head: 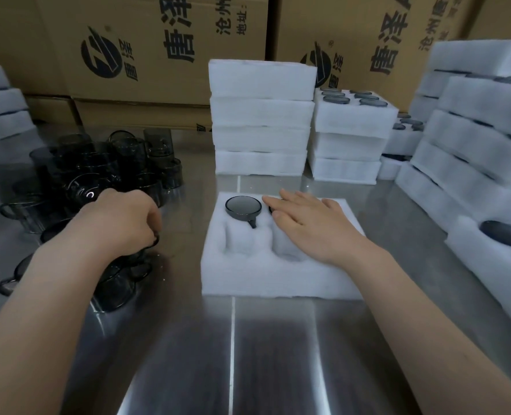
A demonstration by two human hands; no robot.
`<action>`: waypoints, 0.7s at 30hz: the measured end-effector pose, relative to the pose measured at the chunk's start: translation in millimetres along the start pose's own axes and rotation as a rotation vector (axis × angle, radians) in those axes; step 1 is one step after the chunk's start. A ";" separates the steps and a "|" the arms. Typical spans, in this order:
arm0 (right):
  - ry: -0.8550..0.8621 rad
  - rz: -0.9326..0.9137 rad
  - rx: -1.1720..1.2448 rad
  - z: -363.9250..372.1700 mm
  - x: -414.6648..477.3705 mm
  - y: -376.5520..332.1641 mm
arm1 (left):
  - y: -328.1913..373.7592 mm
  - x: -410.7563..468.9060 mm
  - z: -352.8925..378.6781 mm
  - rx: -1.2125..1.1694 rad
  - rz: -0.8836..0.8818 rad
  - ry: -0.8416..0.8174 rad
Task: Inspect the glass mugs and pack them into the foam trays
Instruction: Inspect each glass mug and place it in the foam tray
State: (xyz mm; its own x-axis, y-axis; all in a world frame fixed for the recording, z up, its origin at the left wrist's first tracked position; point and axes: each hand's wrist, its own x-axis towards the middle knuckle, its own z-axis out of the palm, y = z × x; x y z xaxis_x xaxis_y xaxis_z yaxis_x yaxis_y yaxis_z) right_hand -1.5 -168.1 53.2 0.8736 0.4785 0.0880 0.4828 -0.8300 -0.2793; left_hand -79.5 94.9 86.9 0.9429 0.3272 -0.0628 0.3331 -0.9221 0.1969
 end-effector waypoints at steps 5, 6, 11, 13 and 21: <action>0.021 -0.007 0.005 0.0 -0.2 -0.2 | -0.1 3.2 2.3 -0.032 0.089 0.101; 0.027 -0.008 0.007 0.0 -0.3 -0.3 | 0.7 3.4 3.1 -0.030 0.115 0.111; 0.036 -0.016 -0.001 0.1 -0.4 -0.5 | 6.8 5.2 11.0 -0.088 0.234 0.194; 0.035 -0.019 -0.005 0.4 -0.1 -0.1 | 9.5 7.7 14.7 -0.106 0.268 0.203; 0.057 -0.030 0.009 1.2 0.2 0.8 | 0.6 14.5 19.0 -0.115 0.214 0.080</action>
State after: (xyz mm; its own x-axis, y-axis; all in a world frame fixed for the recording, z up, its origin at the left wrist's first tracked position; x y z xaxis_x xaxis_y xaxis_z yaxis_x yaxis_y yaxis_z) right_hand -1.0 -168.3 51.8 0.8607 0.4862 0.1512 0.5089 -0.8127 -0.2837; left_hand -65.5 95.2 67.5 0.9868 0.1462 0.0691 0.1184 -0.9441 0.3075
